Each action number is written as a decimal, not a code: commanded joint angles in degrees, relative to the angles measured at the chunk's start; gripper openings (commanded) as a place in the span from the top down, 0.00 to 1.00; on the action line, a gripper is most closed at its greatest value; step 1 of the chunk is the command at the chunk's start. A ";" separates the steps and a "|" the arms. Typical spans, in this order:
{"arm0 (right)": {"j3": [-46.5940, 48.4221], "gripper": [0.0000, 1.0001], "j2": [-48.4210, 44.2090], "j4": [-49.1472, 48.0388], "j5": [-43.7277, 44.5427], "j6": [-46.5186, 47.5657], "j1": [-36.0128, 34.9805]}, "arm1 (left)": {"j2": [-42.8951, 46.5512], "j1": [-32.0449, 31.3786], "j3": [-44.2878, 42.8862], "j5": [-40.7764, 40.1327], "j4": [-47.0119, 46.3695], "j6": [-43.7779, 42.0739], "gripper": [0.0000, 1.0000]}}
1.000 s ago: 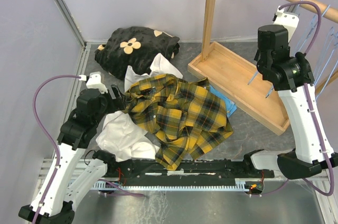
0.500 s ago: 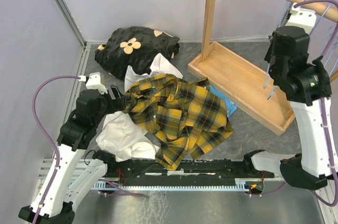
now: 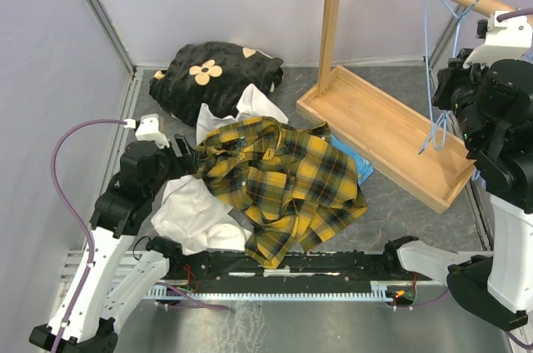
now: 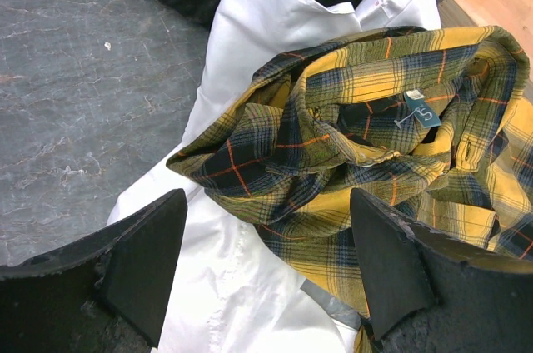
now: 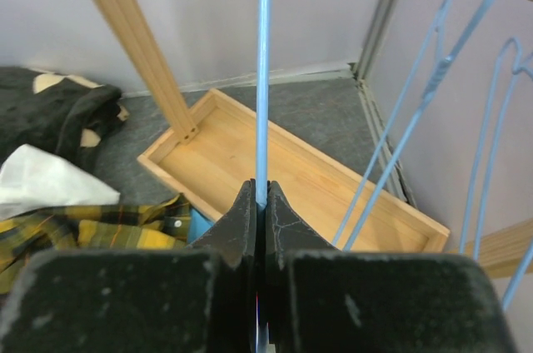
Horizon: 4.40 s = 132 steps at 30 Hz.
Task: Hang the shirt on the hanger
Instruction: Pick up the hanger from the clothesline, then adjust the hanger.
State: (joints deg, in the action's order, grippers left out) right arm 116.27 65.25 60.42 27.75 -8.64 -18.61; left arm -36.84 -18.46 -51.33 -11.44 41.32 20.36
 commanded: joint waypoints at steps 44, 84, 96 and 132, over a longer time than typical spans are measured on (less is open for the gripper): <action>-14.05 1.00 -0.31 5.54 -18.55 -9.80 -23.17 | 2.02 -5.55 -4.02 15.95 -11.31 -18.47 0.02; -27.87 1.00 1.98 -5.86 -59.21 -5.12 -33.97 | -6.05 -20.06 -2.52 38.29 -20.77 -46.08 0.34; -26.91 1.00 2.48 -6.06 -61.62 -5.42 -34.08 | -4.08 -22.30 -1.96 34.42 -18.17 -50.55 0.50; -24.91 0.71 8.23 -5.85 -52.16 2.20 -34.12 | -4.70 -22.84 -4.01 38.23 -15.22 -50.92 0.97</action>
State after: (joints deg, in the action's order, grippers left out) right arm 92.09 74.74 56.38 -23.59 -7.18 -52.51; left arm -42.57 -41.23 -52.66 24.56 27.66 -28.84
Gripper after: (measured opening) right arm 0.301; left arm 0.070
